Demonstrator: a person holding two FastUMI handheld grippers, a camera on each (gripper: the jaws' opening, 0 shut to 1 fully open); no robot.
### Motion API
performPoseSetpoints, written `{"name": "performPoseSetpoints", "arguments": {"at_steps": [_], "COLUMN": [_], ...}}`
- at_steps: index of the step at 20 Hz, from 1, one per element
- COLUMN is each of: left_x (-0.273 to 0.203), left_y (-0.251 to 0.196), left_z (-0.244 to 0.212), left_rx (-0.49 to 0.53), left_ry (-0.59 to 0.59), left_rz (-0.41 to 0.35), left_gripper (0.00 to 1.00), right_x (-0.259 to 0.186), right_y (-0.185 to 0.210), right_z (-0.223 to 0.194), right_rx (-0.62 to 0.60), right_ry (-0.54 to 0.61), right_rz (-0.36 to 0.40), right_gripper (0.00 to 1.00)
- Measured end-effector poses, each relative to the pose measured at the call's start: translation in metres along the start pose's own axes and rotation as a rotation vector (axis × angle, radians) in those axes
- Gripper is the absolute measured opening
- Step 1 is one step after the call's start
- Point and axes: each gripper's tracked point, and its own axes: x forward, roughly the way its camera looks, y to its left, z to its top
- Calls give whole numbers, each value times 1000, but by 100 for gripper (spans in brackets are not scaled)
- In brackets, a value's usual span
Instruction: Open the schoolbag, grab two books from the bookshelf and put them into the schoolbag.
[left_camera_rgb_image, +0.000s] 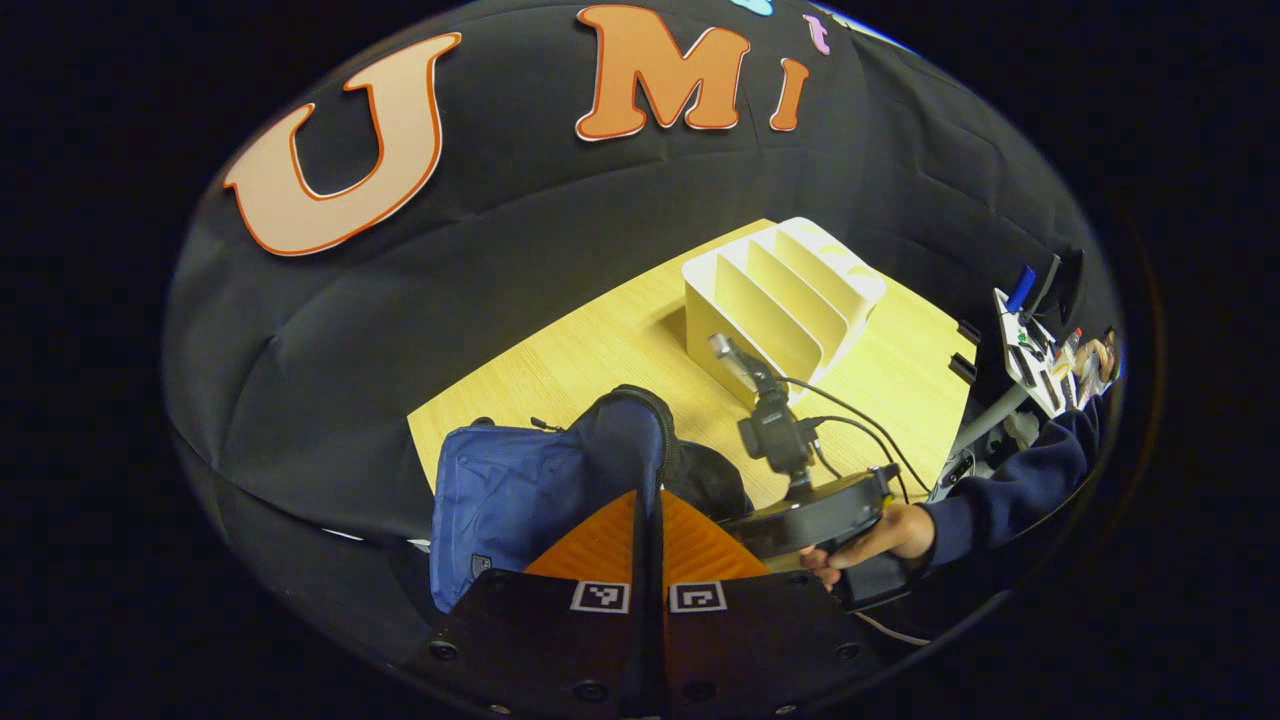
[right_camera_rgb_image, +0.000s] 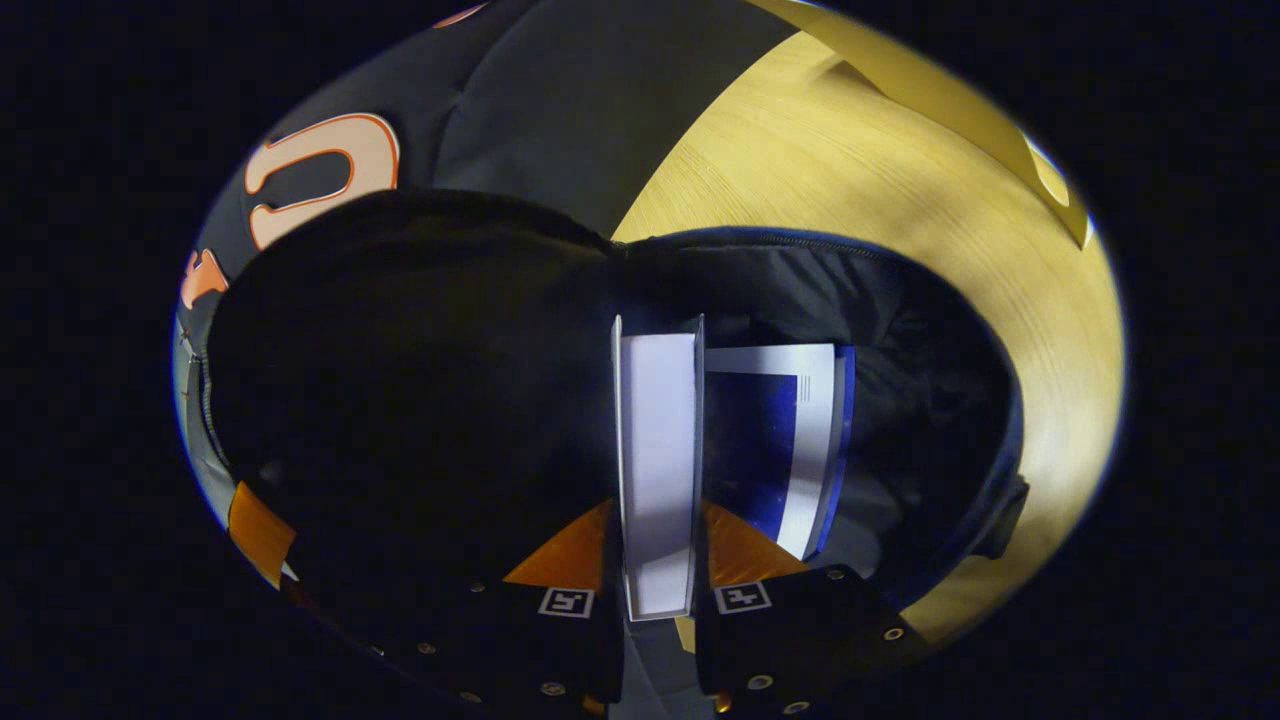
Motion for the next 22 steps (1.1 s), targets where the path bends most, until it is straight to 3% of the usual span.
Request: {"name": "performPoseSetpoints", "arguments": {"at_steps": [1,3,4,5,6,10,14,17,20,22], "left_x": [0,0,1,2,3,9,17,23,33,37], "left_y": [3,13,15,15,13,7,-10,-28,-38,-52], "left_z": [-1,-7,-8,-10,-10,-12,-12,-7,-5,-1], "left_rx": [-10,-29,-41,-50,-57,-53,-44,-44,-47,-61], "left_ry": [1,4,2,1,0,-2,-22,-58,-63,-71], "left_rz": [8,28,30,28,25,16,-18,-83,-103,-131], "left_gripper": [1,1,0,1,1,1,4,16,19,33], "right_x": [-3,-11,-21,-29,-37,-88,-144,-199,-242,-269], "right_y": [-6,-22,-19,-15,-12,-13,-13,-19,-21,-25], "right_z": [3,13,19,26,36,80,115,146,164,171], "right_rx": [-20,-115,-152,-172,-192,-325,-413,-465,-471,-476], "right_ry": [-5,-22,-28,-46,-66,-190,-343,-480,-572,-629], "right_rz": [-56,-155,-170,-169,-181,-255,-314,-408,-460,-496], "right_gripper": [31,44,53,43,72,88,93,94,97,97]}}
